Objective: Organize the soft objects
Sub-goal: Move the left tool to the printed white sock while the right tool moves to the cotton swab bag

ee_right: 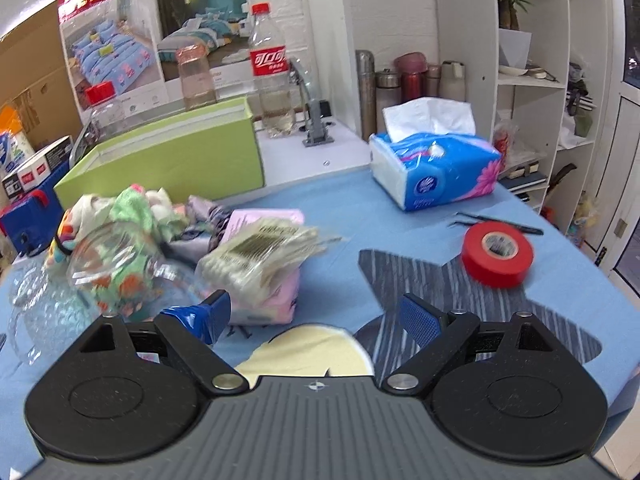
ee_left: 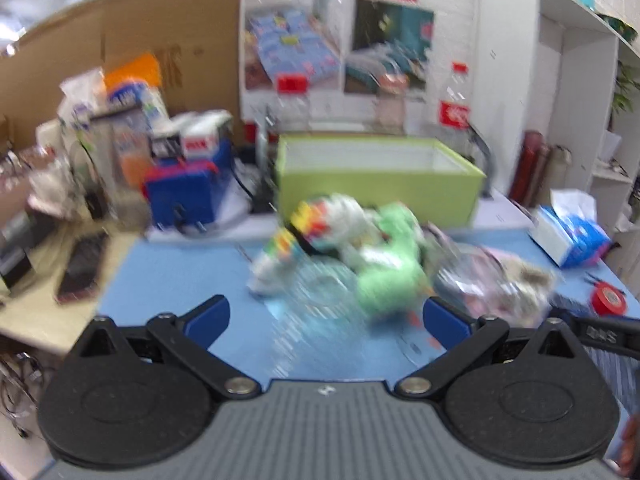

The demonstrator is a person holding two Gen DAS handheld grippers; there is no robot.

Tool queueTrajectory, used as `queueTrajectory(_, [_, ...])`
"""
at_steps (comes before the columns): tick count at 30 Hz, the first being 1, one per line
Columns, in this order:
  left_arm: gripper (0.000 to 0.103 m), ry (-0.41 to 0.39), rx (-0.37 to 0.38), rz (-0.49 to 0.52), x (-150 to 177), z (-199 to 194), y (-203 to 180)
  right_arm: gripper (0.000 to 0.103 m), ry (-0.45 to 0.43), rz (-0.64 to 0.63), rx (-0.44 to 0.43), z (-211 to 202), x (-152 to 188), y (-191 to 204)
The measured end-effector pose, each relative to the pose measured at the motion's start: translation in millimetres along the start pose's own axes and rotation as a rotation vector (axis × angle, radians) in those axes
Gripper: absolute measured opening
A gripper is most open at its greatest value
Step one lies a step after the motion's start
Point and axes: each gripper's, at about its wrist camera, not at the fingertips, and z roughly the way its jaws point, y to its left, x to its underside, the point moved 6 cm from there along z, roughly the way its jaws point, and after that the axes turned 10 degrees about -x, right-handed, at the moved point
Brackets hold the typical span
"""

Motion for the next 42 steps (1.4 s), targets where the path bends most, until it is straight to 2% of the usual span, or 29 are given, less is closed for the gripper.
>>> queueTrajectory(3, [0.102,-0.037,-0.04,0.038,-40,19,15,0.078,-0.016,0.026,0.004,4,-15,-8])
queueTrajectory(6, [0.102,-0.014,-0.026,0.132,-75,62,5,0.078,-0.019,0.048,0.004,13,-24,-14])
queueTrajectory(9, [0.102,0.106,0.058,0.177,-93,118,-16,0.078,-0.002,0.078,0.002,24,-26,-22])
queueTrajectory(11, [0.102,0.217,0.109,0.159,-94,154,-28,0.078,0.01,0.095,0.003,31,-26,-26])
queueTrajectory(13, [0.102,0.294,0.152,0.143,-91,182,-38,0.078,0.021,0.101,0.011,35,-26,-29])
queueTrajectory(16, [0.102,0.362,0.1,0.169,-79,209,-35,0.078,0.034,0.097,0.014,39,-25,-32])
queueTrajectory(18, [0.102,0.395,0.08,0.149,-68,216,-20,0.078,0.036,0.102,0.012,41,-26,-34])
queueTrajectory(20, [0.102,0.416,0.061,0.107,-59,216,6,0.078,0.039,0.111,0.003,44,-25,-34])
queueTrajectory(27, [0.102,0.4,-0.108,-0.026,-31,190,101,0.078,0.043,0.098,-0.088,62,-35,-11])
queueTrajectory(31, [0.102,0.353,-0.13,-0.117,-31,159,122,0.078,0.12,0.058,-0.122,88,-34,0])
queueTrajectory(34, [0.102,0.293,-0.156,-0.114,-35,135,128,0.078,0.13,0.085,-0.139,77,-29,-16])
queueTrajectory(36, [0.102,0.263,-0.201,-0.106,-39,131,132,0.078,0.115,0.08,-0.086,63,-28,-32])
queueTrajectory(40, [0.102,0.222,-0.269,-0.155,-41,120,145,0.078,0.09,0.016,0.154,34,-25,-62])
queueTrajectory(42, [0.102,0.218,-0.257,-0.192,-41,115,150,0.078,0.067,0.033,0.157,20,-23,-69])
